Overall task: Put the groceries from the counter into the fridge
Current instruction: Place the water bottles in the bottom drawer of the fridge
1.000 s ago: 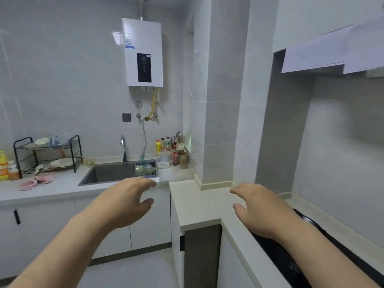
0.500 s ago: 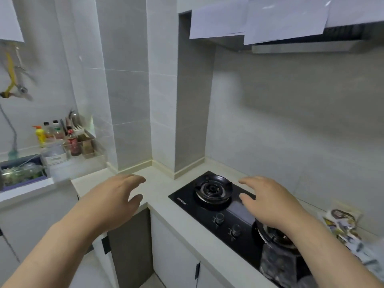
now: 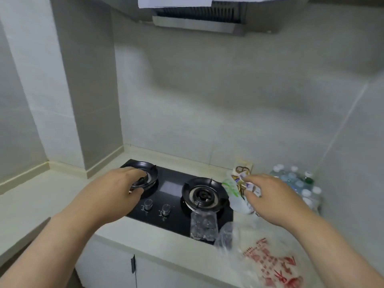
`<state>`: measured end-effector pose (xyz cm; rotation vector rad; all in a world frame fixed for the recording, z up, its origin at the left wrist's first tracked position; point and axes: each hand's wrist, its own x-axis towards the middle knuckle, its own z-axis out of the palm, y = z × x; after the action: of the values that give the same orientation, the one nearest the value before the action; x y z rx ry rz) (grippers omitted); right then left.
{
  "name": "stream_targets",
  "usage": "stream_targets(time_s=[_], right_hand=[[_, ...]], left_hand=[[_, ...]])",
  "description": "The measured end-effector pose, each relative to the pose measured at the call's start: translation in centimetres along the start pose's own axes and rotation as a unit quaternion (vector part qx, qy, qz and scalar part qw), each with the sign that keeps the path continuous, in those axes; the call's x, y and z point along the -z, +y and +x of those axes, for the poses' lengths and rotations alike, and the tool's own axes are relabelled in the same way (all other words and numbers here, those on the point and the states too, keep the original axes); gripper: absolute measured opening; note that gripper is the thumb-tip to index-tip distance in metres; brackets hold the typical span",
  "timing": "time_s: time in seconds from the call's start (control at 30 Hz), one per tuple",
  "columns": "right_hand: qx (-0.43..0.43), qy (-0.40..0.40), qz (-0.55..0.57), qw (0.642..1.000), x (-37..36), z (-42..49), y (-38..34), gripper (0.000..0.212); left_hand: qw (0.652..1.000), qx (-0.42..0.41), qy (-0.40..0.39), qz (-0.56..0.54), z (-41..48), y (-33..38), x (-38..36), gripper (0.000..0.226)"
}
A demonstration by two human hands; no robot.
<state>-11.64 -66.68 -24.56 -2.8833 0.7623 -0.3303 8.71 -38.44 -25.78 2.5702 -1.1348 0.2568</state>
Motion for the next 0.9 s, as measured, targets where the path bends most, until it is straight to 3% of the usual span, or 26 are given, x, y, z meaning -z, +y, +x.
stream_targets(time_s=[0.33,0.53,0.73,0.9], right_hand=[[-0.117,-0.001,-0.008,0.993,0.5,-2.5,12.1,0.042],[-0.139,0.0,-0.003,0.99,0.1,-2.9,17.5,0.029],[-0.164,0.005,0.006,0.986,0.7,-2.9,22.1,0.03],[-0.166,0.004,0.018,0.986,0.3,-2.9,25.0,0.043]], left_hand=[[0.993,-0.117,-0.024,0.007,7.9,9.7,-5.8,0.042],[0.986,-0.162,-0.05,0.001,12.2,16.1,-9.1,0.043],[0.979,-0.193,-0.062,-0.013,15.6,21.9,-12.5,0.045],[0.975,-0.202,-0.087,-0.037,16.6,24.4,-15.3,0.04]])
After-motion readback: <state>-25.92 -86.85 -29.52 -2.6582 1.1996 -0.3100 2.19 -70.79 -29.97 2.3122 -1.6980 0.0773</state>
